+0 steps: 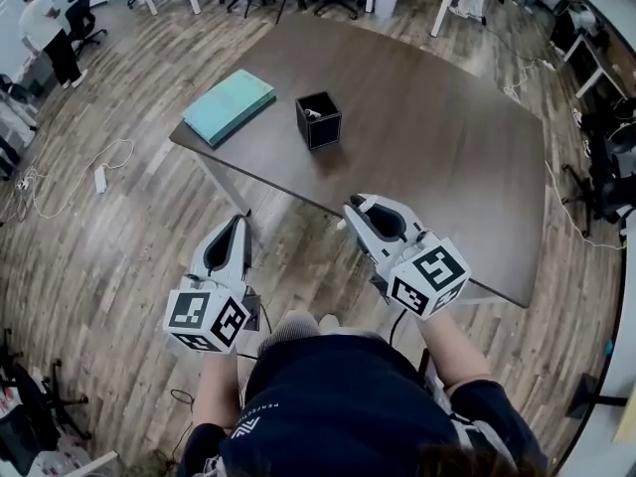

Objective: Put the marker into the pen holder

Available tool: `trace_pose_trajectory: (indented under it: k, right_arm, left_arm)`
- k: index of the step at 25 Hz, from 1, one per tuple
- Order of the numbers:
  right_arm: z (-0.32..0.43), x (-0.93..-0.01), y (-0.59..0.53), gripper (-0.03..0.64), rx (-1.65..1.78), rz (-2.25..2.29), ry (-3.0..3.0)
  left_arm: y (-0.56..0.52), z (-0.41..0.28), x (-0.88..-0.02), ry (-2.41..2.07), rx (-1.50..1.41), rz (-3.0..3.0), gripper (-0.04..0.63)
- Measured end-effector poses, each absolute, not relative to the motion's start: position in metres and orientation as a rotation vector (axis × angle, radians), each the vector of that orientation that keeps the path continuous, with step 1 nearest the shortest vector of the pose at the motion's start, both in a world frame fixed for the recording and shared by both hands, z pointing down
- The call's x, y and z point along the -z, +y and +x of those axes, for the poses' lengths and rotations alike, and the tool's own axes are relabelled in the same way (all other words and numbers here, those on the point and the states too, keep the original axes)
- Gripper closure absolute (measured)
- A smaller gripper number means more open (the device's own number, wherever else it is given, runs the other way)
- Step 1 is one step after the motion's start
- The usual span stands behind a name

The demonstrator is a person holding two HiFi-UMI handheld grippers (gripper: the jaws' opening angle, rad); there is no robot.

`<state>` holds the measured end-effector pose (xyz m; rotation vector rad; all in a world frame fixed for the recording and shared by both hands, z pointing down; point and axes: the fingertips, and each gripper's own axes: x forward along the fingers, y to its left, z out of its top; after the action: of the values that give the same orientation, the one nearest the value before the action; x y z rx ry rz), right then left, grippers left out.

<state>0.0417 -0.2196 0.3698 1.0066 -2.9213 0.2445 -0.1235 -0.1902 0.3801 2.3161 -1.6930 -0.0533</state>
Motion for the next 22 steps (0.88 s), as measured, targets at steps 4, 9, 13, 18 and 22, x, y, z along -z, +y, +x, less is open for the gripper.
trace_pose_trajectory:
  k: [4,9,13,18,22]
  right_arm:
    - [0.045,-0.369,-0.231,0.571,-0.268,1.039,-2.923]
    - [0.045,-0.367,-0.251,0.569,-0.254,1.092,-2.916]
    - [0.046,-0.367,-0.277,0.571,-0.245,1.143,-2.892]
    - [0.04,-0.365,-0.318,0.571,-0.245,1.198,-2.865]
    - [0.036,-0.363,-0.349,0.57,-0.247,1.238,-2.849]
  left_arm:
    - [-0.205,-0.123,-0.384,-1.71,0.008,2.321,0.586]
    - [-0.239,-0.121,-0.387,-1.715,-0.027,2.365,0.586]
    - [-0.272,-0.116,-0.389,-1.679,-0.065,2.416,0.586]
    - [-0.316,-0.121,-0.393,-1.654,-0.102,2.438,0.586]
    - [-0.348,-0.126,-0.398,-1.619,-0.108,2.433,0.586]
